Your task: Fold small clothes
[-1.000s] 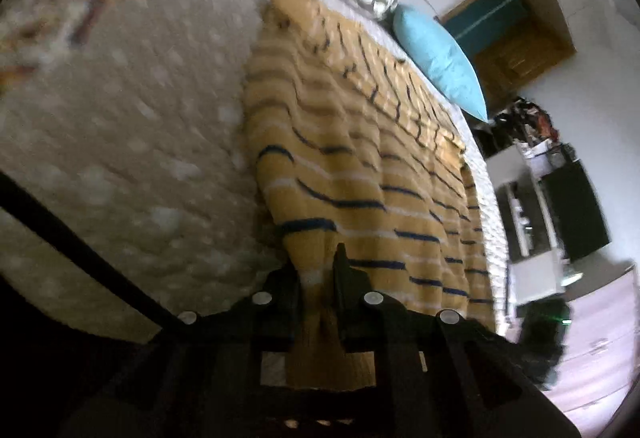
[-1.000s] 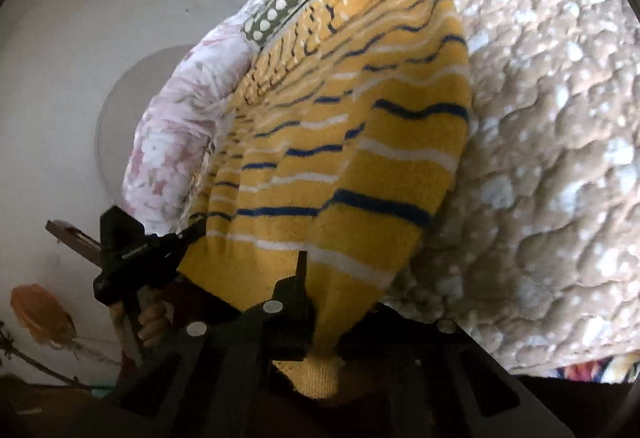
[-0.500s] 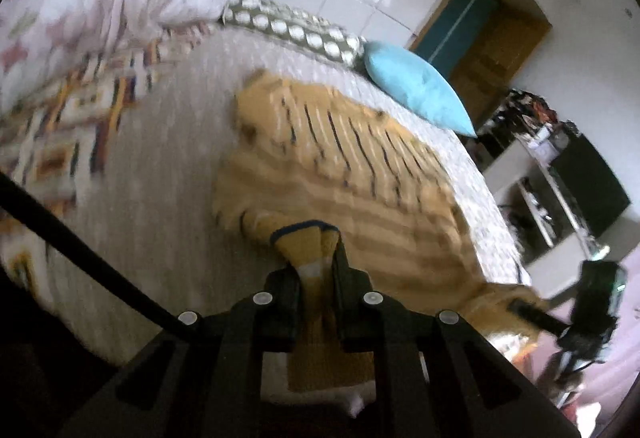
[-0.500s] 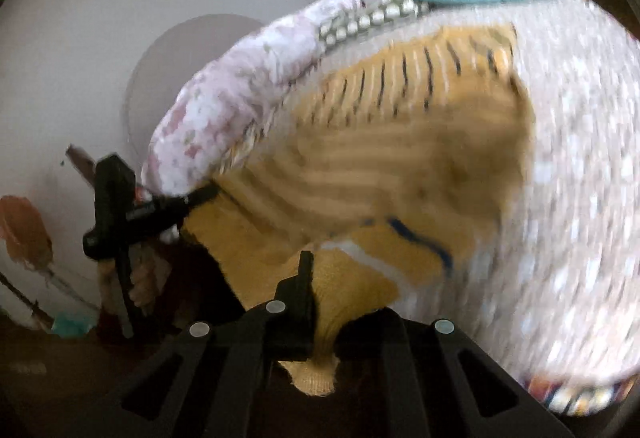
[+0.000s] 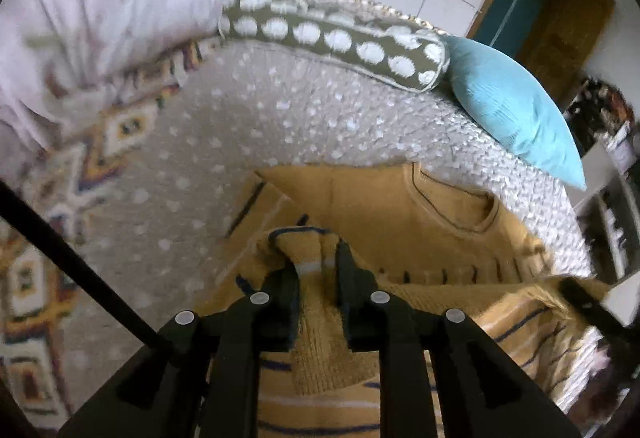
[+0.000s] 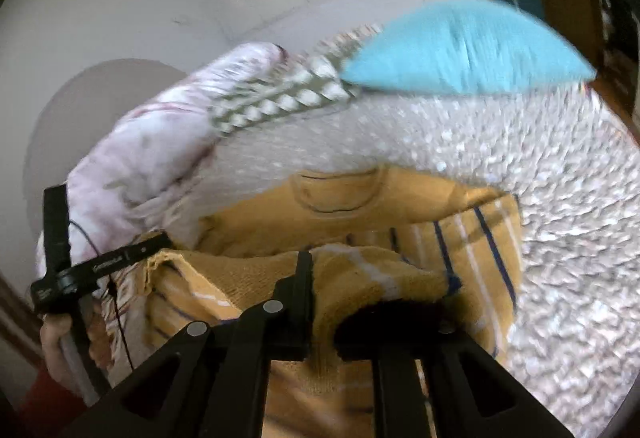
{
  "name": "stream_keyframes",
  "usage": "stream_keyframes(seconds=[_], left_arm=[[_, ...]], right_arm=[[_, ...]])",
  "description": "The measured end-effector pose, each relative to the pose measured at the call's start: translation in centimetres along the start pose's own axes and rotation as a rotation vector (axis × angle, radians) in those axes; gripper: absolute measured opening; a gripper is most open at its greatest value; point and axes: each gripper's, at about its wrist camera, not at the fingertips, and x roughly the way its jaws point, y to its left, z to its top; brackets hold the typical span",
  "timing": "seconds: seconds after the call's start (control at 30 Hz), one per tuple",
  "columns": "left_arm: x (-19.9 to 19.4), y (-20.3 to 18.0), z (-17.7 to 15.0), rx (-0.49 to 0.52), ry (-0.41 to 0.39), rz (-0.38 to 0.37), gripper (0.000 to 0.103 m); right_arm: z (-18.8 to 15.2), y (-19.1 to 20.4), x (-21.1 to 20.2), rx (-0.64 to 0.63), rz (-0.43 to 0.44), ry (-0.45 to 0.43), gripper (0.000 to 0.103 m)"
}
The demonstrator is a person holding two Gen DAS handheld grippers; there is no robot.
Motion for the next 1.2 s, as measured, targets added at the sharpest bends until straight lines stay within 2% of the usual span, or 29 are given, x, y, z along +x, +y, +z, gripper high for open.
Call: stream_keyframes(seconds=[0.03,0.07,0.1,0.13,0.17,0.2,0.23,0.37,0.47,0.53,0.63,0.73,0.83,0.9,0.93,1.0,1.07,1.2], left_arm=[[0.5,0.7,0.3,-0.046,0.013,-0.054,0.02],[0.6,1.3,0.5,-0.079,0.018,-0.099,0.028],[0.6,2.0,0.6,-0.108,0.015,-0.145,0.043],[0.2,2.7,0.9,-0.135,-0.004,-0.177,0.052],[-0.1,3.2,1.2,-0.153,-0.026,-0.184,0.067],[-0.6,3.8,1.4,-0.176,-0.055,-0.19,0.073],[-1.1,4.8,1.8,-0.201,-0.076,-0.205,0.074],[-1.7,6.3,1.9,-0.21,-0.064,-0.21,0.074],[-2.4,6.1,0.3,-0.13,-0.051,-0.17,0.074],[-2.8,5.8,-1.7,-0.045,-0.036,-0.136,0.074],[-3.4,5.2,-4.9,0.096,-0.024,-0.087,0.074],[-4.7,4.3,-8.0,0.244,-0.062,-0.043,0.074],[-5.1,3.9,-9.4,0.283,-0.076,-0.019,0.074],[-4.3,3.9,-8.9,0.267,-0.058,0.076,0.074],[-4.2,4.0,-8.4,0.252,-0.057,0.085,0.074],[-4.4,3.5,-7.3,0.237,-0.064,0.038,0.074],[-4.2,2.1,-6.4,0.264,-0.083,0.031,0.074],[-0.2,-1.5,-4.2,0.378,-0.054,0.139,0.073]], right_arm=[[0.6,-1.3,1.4,0.051,0.001,0.025,0.022],[1.0,-2.2,2.4,0.09,0.011,0.042,0.026],[1.4,-3.0,3.3,0.126,0.023,0.056,0.039],[1.6,-3.8,3.9,0.155,0.029,0.06,0.05],[1.8,-4.3,4.2,0.175,0.028,0.054,0.054],[1.9,-4.8,4.3,0.192,0.023,0.043,0.062],[2.3,-5.5,4.5,0.222,0.025,0.027,0.067],[3.0,-7.3,4.3,0.302,0.029,-0.005,0.068],[3.1,-7.4,2.9,0.287,0.026,-0.016,0.068],[2.3,-7.1,1.6,0.24,0.016,-0.001,0.068],[-0.6,-6.3,-1.0,0.112,-0.056,0.055,0.069],[-4.3,-5.7,-3.5,0.009,-0.117,0.053,0.069],[-7.3,-5.3,-4.9,-0.071,-0.176,0.047,0.069],[-9.0,-6.0,-4.7,-0.083,-0.244,0.08,0.069],[-9.5,-6.6,-4.7,-0.076,-0.262,0.09,0.069],[-10.4,-8.0,-5.0,-0.029,-0.259,0.082,0.069],[-10.8,-8.5,-6.1,-0.005,-0.253,0.049,0.069],[-11.4,-8.2,-7.7,0.002,-0.253,0.012,0.069]])
